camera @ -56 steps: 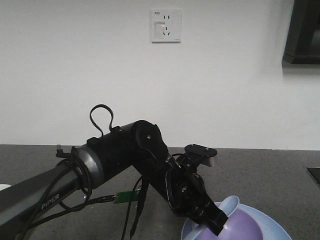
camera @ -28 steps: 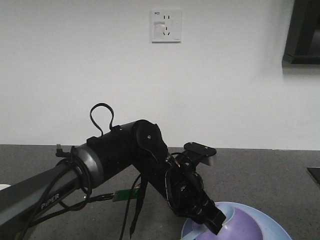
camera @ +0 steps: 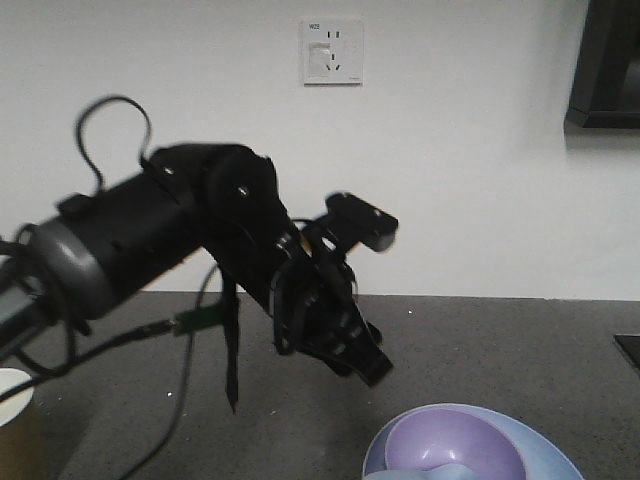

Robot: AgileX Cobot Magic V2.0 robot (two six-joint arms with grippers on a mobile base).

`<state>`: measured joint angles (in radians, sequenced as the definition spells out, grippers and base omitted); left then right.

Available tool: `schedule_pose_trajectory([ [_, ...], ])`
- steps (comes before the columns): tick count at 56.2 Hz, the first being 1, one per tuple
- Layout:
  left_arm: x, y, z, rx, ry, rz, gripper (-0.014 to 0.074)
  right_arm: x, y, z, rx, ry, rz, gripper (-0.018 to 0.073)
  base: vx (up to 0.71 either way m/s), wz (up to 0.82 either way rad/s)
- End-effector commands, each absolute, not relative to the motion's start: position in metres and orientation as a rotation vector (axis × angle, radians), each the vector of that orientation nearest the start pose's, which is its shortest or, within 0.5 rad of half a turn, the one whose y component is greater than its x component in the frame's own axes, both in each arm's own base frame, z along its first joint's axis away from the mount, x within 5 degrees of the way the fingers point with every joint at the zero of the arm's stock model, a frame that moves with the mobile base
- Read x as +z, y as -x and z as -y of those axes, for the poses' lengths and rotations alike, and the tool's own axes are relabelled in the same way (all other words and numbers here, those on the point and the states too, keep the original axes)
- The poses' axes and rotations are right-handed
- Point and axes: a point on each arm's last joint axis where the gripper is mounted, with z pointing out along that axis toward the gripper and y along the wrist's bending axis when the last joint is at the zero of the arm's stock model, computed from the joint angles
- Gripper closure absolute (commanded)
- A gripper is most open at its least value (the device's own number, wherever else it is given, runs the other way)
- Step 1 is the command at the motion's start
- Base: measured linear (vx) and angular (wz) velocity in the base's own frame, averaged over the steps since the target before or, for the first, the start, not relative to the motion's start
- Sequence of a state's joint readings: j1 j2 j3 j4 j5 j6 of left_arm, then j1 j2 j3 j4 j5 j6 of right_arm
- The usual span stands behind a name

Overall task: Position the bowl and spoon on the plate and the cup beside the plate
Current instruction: 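Lower the spoon into the bowl and release with the left gripper, then grasp the brown paper cup with the left gripper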

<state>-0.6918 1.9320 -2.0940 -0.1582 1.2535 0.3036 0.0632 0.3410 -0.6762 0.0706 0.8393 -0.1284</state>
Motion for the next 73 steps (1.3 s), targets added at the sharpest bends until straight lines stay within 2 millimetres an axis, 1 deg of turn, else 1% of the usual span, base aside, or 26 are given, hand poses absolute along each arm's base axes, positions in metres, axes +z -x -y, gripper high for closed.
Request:
schedule_pose_trajectory([
  [1,0.446,-0.295,0.240,-0.161,-1.061,-2.161,0.0052,0.354,-0.054,-0.007,0.018,0.168,-1.880,0.0568,0.00,0.00],
  [6,0.465,-0.292,0.212,-0.006,-0.906,-2.153,0.0052,0.354,-0.054,-0.007,0.016,0.168,-1.880,0.0568,0.00,0.00],
  [9,0.470,-0.290,0.197,0.045,-0.831,-2.161,0.0052,0.354,-0.054,-0.007,0.016,0.168,-1.880,0.0568,0.00,0.00],
  [13,0.469,-0.289,0.174,0.105,-0.772,-2.192,0.0052,0.354,-0.054,-0.007,0.016,0.168,-1.880,0.0568,0.00,0.00],
  [17,0.460,-0.290,0.152,0.157,-0.732,-2.249,0.0052,0.354,-0.054,-0.007,0.016,0.168,-1.881,0.0568,0.00,0.00],
  [19,0.451,-0.290,0.139,0.184,-0.709,-2.292,0.0052,0.354,-0.054,-0.007,0.016,0.168,-1.881,0.0568,0.00,0.00],
  [24,0.432,-0.291,0.114,0.239,-0.661,-2.378,0.0052,0.354,-0.054,-0.007,0.016,0.168,-1.880,0.0568,0.00,0.00],
  [30,0.415,-0.294,0.095,0.281,-0.625,-2.432,0.0052,0.354,-0.054,-0.007,0.016,0.168,-1.878,0.0568,0.00,0.00],
  [43,0.387,-0.301,0.077,0.323,-0.593,-2.529,0.0052,0.355,-0.054,-0.007,0.018,0.168,-1.876,0.0568,0.00,0.00],
  [54,0.367,-0.302,0.070,0.321,-0.552,-2.584,0.0052,0.355,-0.054,-0.007,0.018,0.168,-1.876,0.0568,0.00,0.00],
  [61,0.351,-0.302,0.068,0.303,-0.536,-2.622,0.0054,0.355,-0.054,-0.007,0.018,0.168,-1.874,0.0568,0.00,0.00],
  [62,0.346,-0.302,0.068,0.292,-0.540,-2.628,0.0059,0.355,-0.054,-0.007,0.017,0.168,-1.873,0.0568,0.00,0.00],
  [68,0.335,-0.302,0.069,0.288,-0.554,-2.638,0.0098,0.355,-0.054,-0.007,0.017,0.168,-1.873,0.0568,0.00,0.00],
  [71,0.332,-0.302,0.069,0.287,-0.556,-2.641,0.0140,0.355,-0.054,-0.007,0.017,0.168,-1.873,0.0568,0.00,0.00],
  [73,0.331,-0.302,0.069,0.286,-0.557,-2.638,0.0185,0.355,-0.054,-0.007,0.017,0.168,-1.873,0.0568,0.00,0.00],
])
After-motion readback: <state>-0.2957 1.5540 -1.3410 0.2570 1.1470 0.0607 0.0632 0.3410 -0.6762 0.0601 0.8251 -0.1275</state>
